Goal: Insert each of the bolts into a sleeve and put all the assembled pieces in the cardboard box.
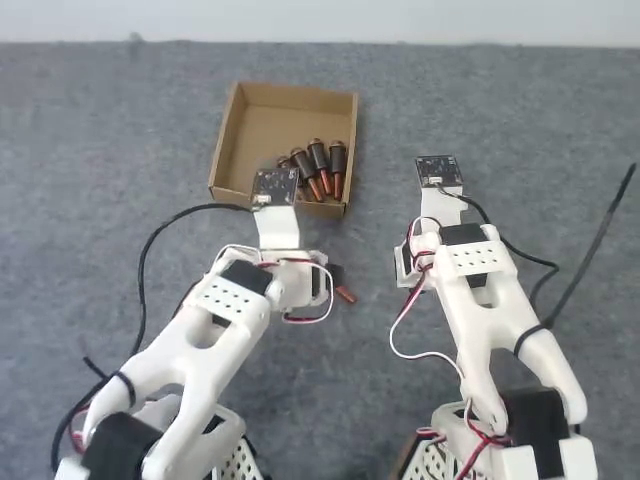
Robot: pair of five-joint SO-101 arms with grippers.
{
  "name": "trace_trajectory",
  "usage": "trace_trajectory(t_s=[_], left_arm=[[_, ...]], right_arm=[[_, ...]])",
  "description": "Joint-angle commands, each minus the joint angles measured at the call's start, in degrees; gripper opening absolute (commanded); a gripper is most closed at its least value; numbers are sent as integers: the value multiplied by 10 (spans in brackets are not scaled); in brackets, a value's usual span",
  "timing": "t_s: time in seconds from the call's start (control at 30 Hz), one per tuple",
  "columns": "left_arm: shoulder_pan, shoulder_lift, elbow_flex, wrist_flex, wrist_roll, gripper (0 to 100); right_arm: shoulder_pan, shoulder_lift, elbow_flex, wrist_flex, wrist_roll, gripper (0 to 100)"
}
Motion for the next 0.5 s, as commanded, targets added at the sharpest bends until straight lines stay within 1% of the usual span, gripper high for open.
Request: trace_trajectory(t_s=[0.0, 0.13, 0.3, 0.47], left_arm=[[1, -25, 9, -35, 53, 227], [0, 25, 9, -83, 133, 146], [0, 87, -50, -62, 139, 134], [6, 113, -76, -30, 140, 131]], right_arm=[[9, -4, -4, -9, 6, 7], [9, -4, -4, -9, 6, 7], [9, -4, -4, -9, 6, 7], [9, -4, -4, -9, 6, 7]])
